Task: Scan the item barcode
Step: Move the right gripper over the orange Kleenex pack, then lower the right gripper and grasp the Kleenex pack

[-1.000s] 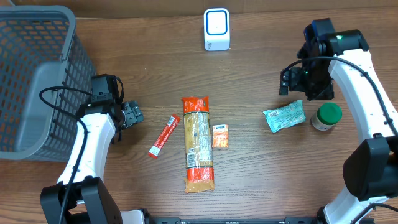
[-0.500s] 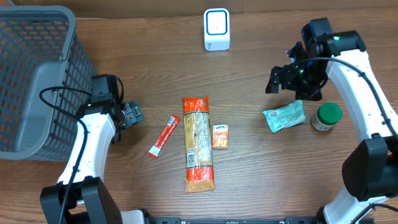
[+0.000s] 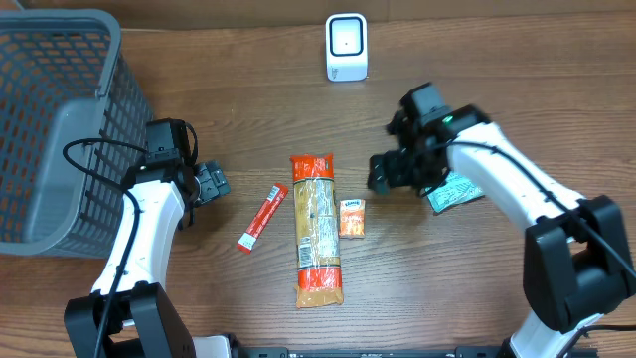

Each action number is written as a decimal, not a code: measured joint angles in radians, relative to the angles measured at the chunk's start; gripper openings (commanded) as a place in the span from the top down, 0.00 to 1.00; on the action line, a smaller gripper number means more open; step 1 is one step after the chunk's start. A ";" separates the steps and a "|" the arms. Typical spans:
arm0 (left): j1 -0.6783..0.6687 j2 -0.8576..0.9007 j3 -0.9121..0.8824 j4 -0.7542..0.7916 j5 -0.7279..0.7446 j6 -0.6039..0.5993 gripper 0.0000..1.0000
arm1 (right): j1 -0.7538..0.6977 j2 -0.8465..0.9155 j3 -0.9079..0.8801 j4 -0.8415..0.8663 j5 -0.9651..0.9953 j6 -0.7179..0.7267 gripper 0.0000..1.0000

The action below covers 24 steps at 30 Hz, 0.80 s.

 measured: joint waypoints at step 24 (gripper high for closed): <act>0.000 0.000 0.000 0.000 0.000 0.000 0.00 | 0.154 0.000 -0.202 0.195 -0.006 0.187 0.61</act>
